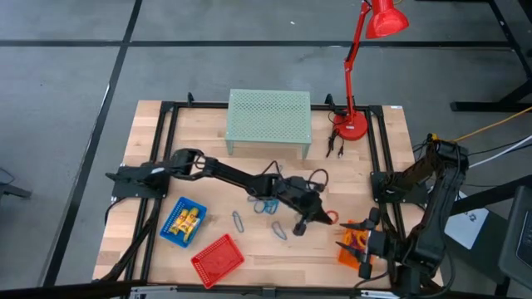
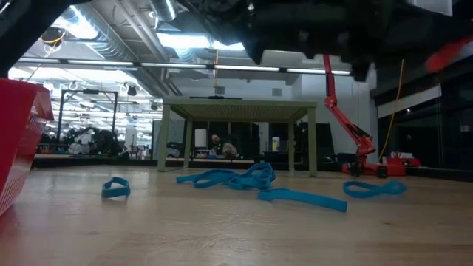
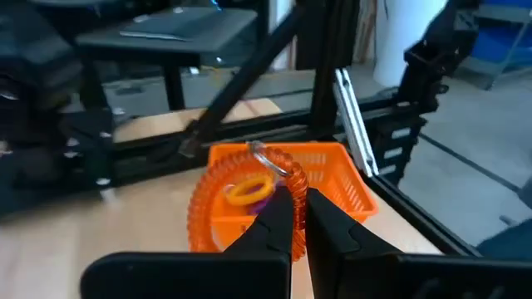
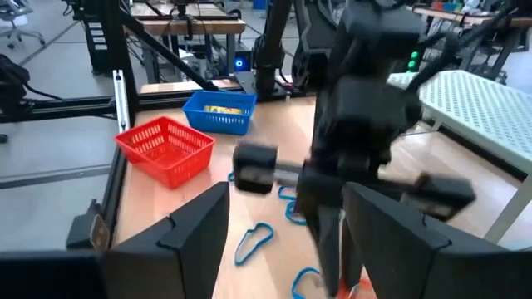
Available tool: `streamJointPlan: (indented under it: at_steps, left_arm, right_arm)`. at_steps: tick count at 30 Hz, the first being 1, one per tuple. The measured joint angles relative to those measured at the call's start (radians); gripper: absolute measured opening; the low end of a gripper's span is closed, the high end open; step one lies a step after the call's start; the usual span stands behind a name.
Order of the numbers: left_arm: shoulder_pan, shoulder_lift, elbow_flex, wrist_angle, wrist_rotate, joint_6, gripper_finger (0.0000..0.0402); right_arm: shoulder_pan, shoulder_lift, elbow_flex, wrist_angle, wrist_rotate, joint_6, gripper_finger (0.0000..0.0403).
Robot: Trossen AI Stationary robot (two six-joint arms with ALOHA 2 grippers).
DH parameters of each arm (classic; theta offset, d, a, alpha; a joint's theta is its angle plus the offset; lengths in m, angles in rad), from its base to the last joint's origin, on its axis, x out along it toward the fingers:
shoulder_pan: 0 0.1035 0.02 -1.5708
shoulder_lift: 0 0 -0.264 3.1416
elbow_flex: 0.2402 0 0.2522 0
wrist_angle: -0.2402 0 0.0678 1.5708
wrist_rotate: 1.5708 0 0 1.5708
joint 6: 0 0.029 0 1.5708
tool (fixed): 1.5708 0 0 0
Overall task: Pick & Place Office Desk Supplies
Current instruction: Put the orange spring keychain into the orange bin
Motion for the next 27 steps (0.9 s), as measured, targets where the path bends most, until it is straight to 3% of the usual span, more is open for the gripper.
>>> streamJointPlan:
  at_steps: [5,8,11,14,18,23,27]
  left_arm:
    - [-0.012,0.069,0.121,-0.147,0.012,0.064,0.0007]
    - [-0.014,0.066,0.139,-0.186,0.083,0.095,0.0007]
    - [-0.007,0.053,0.139,-0.183,0.248,0.086,0.0007]
    - [-0.006,0.036,0.139,-0.166,0.485,0.074,0.0007]
    - [-0.006,0.032,0.139,-0.048,0.737,0.029,0.0007]
    - [0.005,0.032,0.139,0.075,0.779,-0.005,0.0007]
    - [0.021,0.032,0.139,0.134,0.774,-0.030,0.0008]
  right_arm:
    - [-0.002,0.000,0.000,0.019,-0.048,0.058,0.0239]
    - [-0.002,0.011,0.000,0.042,-0.129,0.060,0.0239]
    - [-0.002,0.016,0.000,0.077,-0.146,0.043,0.0239]
    - [-0.002,0.018,0.000,0.124,-0.146,-0.035,0.0239]
    - [-0.002,0.019,0.000,0.203,-0.107,-0.124,0.0239]
    - [-0.019,0.019,0.000,0.286,-0.075,-0.258,0.0239]
    - [-0.061,0.019,0.000,0.323,-0.127,-0.307,0.0239]
